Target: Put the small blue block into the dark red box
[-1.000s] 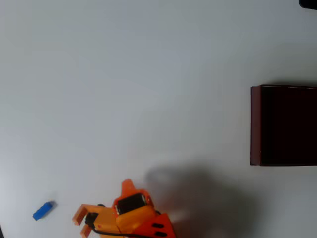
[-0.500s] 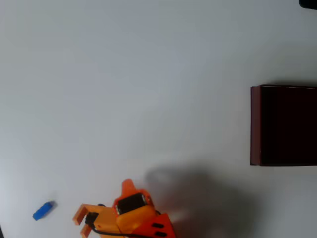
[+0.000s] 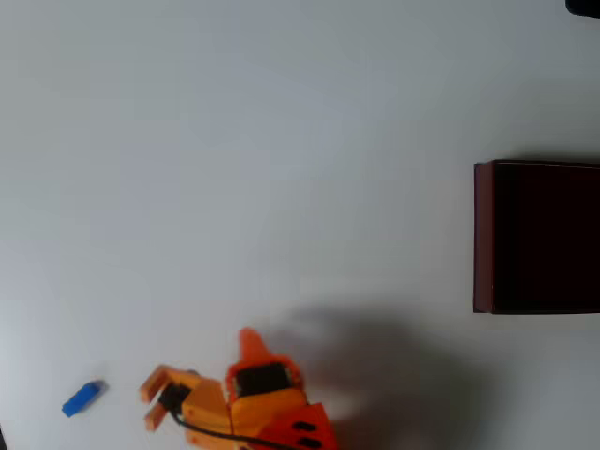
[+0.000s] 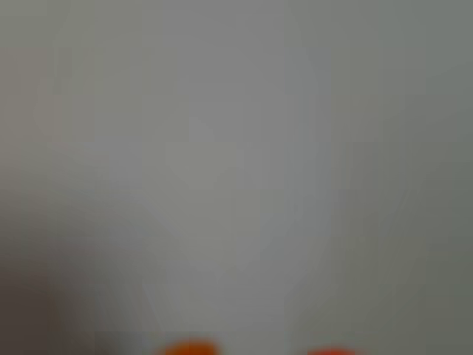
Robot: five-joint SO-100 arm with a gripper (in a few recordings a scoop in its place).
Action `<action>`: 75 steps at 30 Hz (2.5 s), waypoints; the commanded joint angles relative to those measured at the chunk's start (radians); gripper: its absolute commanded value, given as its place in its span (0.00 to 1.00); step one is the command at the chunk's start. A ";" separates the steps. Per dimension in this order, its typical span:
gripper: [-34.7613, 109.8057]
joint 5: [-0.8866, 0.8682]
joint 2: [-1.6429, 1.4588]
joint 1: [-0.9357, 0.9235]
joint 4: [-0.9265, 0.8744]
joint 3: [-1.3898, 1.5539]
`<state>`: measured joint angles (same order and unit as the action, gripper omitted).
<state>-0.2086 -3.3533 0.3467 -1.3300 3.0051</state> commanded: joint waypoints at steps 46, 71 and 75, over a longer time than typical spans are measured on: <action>0.43 -3.076 1.384 0.796 0.080 -0.956; 0.43 -3.320 1.520 0.910 0.399 -0.784; 0.43 -3.312 1.531 0.899 0.434 -0.761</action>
<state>-3.1048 -1.8132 1.2425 -0.9081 2.2273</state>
